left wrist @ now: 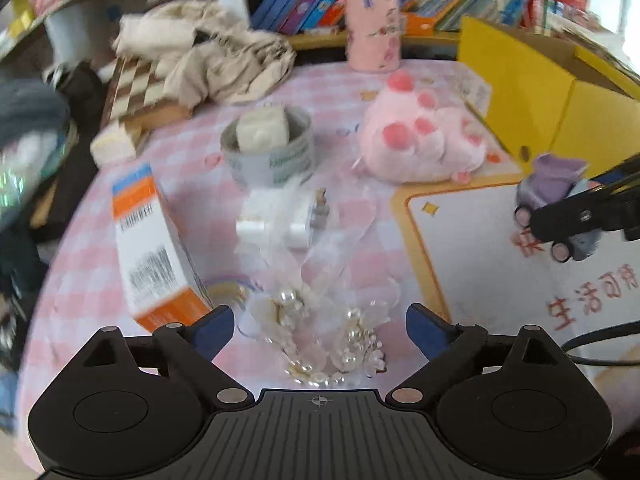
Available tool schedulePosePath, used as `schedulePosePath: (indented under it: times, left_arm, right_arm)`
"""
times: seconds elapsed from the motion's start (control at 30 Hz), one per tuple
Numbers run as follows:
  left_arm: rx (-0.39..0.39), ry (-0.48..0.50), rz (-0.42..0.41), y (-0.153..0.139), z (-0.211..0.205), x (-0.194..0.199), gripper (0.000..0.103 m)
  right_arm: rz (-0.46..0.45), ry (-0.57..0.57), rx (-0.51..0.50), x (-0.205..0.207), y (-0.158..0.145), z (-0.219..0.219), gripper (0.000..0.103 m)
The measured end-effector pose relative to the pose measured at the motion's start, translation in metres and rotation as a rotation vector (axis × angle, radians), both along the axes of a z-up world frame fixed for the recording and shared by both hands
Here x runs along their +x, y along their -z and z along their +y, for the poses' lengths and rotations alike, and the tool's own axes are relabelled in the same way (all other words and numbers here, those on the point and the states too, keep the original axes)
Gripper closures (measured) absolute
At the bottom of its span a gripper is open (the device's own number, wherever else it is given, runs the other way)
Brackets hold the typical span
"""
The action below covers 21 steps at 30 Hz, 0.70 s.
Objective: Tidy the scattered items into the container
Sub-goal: 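Close the right gripper on the toy car while the left gripper closes on the pearl hair clip, then lift and carry the toy car and pearl hair clip over the yellow box with both tools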
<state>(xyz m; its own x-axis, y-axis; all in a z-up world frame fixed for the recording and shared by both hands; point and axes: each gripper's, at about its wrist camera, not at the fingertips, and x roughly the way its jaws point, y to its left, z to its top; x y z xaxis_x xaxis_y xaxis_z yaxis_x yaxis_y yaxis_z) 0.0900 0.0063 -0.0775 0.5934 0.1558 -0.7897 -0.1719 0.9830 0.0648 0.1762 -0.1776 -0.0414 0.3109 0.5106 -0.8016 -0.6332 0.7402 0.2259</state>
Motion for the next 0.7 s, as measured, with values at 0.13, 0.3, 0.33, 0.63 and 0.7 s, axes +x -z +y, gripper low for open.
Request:
schedulePosePath:
  times: [0.13, 0.3, 0.33, 0.63, 0.7]
  left_arm:
    - [-0.056, -0.05, 0.0, 0.01, 0.005, -0.001, 0.014]
    - [-0.055, 0.007, 0.029, 0.007, 0.01, 0.002, 0.027]
    - [-0.051, 0.017, 0.011, 0.007, 0.009, 0.001, 0.035]
    - [-0.344, 0.015, -0.158, -0.05, 0.025, -0.018, 0.054]
    - [-0.319, 0.068, -0.143, -0.069, 0.025, -0.012, 0.054]
  right_arm:
    - [-0.024, 0.037, 0.031, -0.001, 0.004, -0.007, 0.065]
    - [0.018, 0.044, 0.012, -0.007, -0.011, -0.013, 0.065]
    - [0.02, 0.052, 0.011, -0.009, -0.01, -0.014, 0.065]
    - [0.003, 0.112, 0.039, -0.029, -0.005, -0.032, 0.065]
    - [0.006, 0.156, 0.047, -0.03, -0.017, -0.042, 0.065]
